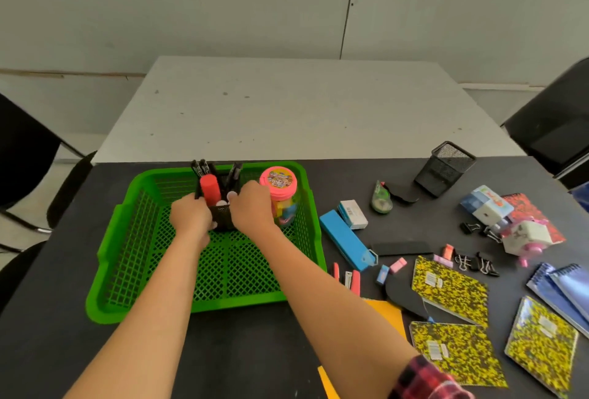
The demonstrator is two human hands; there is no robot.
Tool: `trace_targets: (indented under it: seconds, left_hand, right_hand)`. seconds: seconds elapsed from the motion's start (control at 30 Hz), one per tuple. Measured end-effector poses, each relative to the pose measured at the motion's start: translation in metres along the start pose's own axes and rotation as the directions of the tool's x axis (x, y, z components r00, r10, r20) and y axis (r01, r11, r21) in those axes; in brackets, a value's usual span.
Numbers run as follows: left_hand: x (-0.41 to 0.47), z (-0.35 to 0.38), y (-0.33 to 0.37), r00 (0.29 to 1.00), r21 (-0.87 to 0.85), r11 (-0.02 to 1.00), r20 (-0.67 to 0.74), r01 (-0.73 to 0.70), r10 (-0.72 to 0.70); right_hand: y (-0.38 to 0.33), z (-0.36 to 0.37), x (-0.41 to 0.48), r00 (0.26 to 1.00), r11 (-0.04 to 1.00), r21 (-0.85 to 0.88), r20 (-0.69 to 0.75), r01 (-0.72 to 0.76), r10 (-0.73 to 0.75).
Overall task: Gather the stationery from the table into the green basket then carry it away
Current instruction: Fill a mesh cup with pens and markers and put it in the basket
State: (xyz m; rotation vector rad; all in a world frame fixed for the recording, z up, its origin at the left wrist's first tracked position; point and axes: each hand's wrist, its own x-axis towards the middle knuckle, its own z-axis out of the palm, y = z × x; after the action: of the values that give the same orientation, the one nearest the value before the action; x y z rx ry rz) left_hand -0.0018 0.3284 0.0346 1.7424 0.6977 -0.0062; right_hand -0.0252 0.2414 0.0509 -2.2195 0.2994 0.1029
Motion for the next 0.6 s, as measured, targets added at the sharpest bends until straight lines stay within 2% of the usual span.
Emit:
trace_targets:
  seconds: [0.07, 0.2, 0.33, 0.43, 0.6]
  left_hand:
    - [0.002, 0.006, -0.005, 1.000, -0.025, 1.000, 0.019, 0.011, -0.010]
    - [0.010, 0.014, -0.005, 0.998, -0.047, 0.999, 0.066, -0.007, 0.010]
    - [0.012, 0.021, -0.006, 0.997, -0.027, 0.997, 0.024, -0.079, 0.079]
    - [0.013, 0.026, -0.007, 0.990, -0.001, 0.990, 0.022, -0.139, 0.139]
    - [0.009, 0.027, -0.008, 0.990, -0.054, 0.991, 0.054, -0.124, 0.127]
  right_hand:
    - [0.001, 0.000, -0.002, 0.996, 0.992, -0.107, -0.042, 0.070, -0.075]
    - [0.003, 0.006, 0.001, 0.994, 0.962, -0.263, -0.061, 0.075, -0.094]
    - [-0.002, 0.011, -0.003, 0.988, 0.993, -0.117, -0.146, 0.028, -0.045]
    - [-0.001, 0.015, -0.005, 0.989, 1.000, -0.021, -0.151, -0.013, 0.009]
    - [0.008, 0.017, -0.004, 0.984, 0.993, 0.117, -0.173, -0.012, 0.033]
